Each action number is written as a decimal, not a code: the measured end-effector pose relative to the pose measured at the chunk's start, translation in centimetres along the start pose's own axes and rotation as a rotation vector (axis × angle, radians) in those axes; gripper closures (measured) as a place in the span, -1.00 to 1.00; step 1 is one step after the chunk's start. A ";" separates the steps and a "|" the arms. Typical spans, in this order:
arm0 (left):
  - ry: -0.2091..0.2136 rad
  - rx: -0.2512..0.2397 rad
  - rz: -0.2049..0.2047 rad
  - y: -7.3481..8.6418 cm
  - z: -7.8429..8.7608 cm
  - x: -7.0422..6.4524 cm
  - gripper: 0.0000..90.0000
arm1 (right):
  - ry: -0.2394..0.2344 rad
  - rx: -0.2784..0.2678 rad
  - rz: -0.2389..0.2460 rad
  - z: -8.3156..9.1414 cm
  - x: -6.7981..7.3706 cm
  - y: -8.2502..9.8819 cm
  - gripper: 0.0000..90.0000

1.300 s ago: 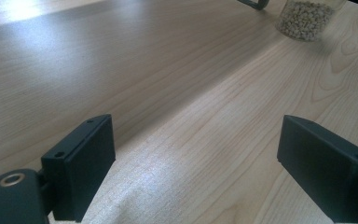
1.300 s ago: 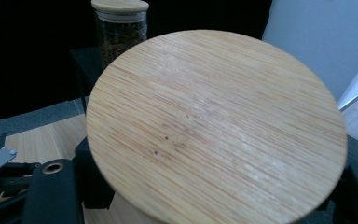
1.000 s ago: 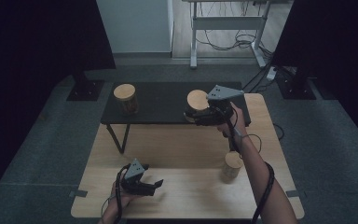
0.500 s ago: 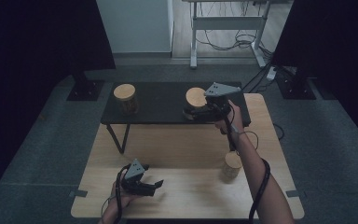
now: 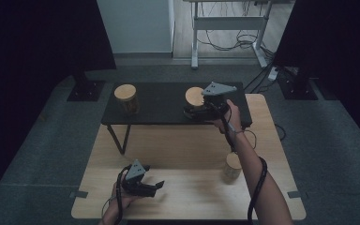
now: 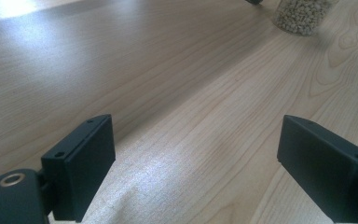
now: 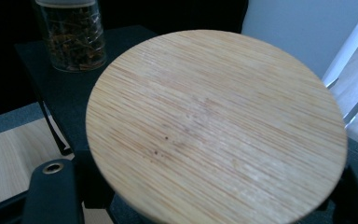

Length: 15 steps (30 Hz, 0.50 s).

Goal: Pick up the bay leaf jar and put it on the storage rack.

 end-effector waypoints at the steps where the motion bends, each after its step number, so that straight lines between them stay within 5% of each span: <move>1: 0.000 0.000 0.000 0.0 0.0 0.0 -0.76 | 0.002 0.004 -0.002 -0.1 0.0 0.1 -0.45; 15: -0.006 0.006 -0.005 0.1 -0.1 0.0 -0.76 | 0.030 0.032 -0.002 -0.9 0.0 0.0 -0.46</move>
Point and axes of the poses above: each handheld gripper's, and its own axes: z roughly backward along the jaws, y roughly out of its underside, x roughly to its left, the point moved 9 cm from there along -z, roughly forward along the jaws, and after that the axes turned 13 degrees about y, right-handed, at the moved point
